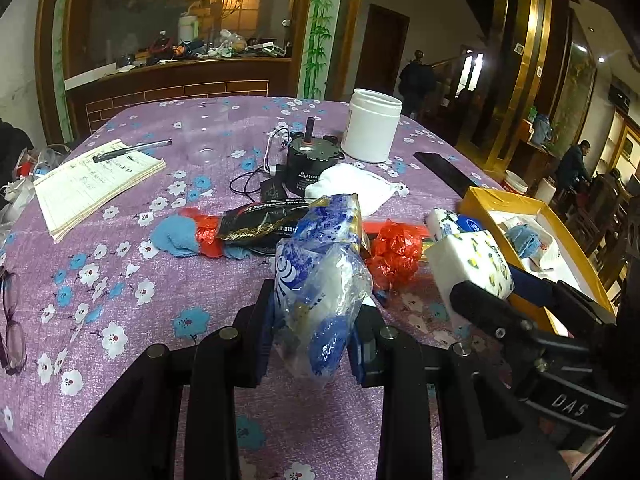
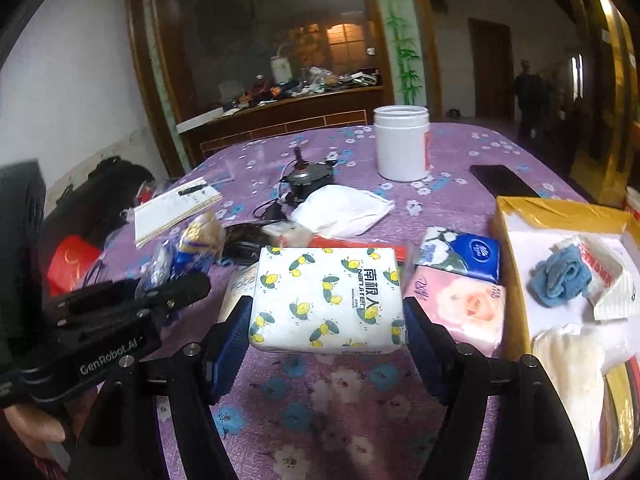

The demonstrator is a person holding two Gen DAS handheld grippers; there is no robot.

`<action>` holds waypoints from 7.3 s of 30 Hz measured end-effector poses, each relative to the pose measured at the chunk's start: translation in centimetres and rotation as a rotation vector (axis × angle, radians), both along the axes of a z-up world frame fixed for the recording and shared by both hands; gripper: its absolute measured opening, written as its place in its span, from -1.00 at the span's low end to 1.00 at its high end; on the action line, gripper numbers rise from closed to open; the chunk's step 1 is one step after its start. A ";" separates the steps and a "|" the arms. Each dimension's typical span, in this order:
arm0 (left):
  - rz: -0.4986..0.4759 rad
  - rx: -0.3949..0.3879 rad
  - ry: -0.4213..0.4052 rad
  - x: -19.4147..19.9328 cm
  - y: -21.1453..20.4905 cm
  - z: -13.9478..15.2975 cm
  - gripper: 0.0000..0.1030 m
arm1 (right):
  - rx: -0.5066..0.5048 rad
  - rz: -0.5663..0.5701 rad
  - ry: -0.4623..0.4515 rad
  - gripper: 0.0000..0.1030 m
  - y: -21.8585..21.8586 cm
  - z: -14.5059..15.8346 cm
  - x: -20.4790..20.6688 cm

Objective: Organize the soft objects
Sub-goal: 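Grasp the lemon-print tissue pack with the right tool, then carry the plastic bag and tissue pack over the box with both tools, then open both tools to drop the plastic bag and tissue pack into the box, then grasp the white 'Face' tissue pack on the table with the left tool, then grasp the red plastic bag with the right tool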

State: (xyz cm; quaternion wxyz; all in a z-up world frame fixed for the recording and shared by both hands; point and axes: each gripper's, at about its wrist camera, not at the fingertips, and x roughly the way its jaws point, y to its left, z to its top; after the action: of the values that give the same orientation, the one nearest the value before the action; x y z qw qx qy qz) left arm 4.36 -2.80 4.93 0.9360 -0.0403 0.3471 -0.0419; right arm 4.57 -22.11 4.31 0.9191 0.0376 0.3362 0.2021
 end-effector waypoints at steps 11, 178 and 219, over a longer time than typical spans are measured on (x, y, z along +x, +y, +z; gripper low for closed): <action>-0.016 0.024 -0.006 -0.1 -0.7 -0.1 -0.45 | 0.046 0.004 -0.012 0.44 -0.6 0.3 -0.3; 0.060 -0.044 0.171 3.7 1.6 -1.4 -0.16 | 0.048 0.171 0.231 0.67 -0.4 -0.9 -3.6; 0.023 0.178 -0.089 1.3 -2.1 0.6 -0.16 | 0.178 0.071 0.084 -0.19 1.2 1.9 3.5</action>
State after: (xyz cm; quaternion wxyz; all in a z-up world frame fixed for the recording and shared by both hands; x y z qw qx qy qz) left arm 5.65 -4.86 5.55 0.9508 0.0412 0.3071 -0.0018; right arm 8.05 -20.95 6.21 0.8894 0.1154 0.3564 0.2620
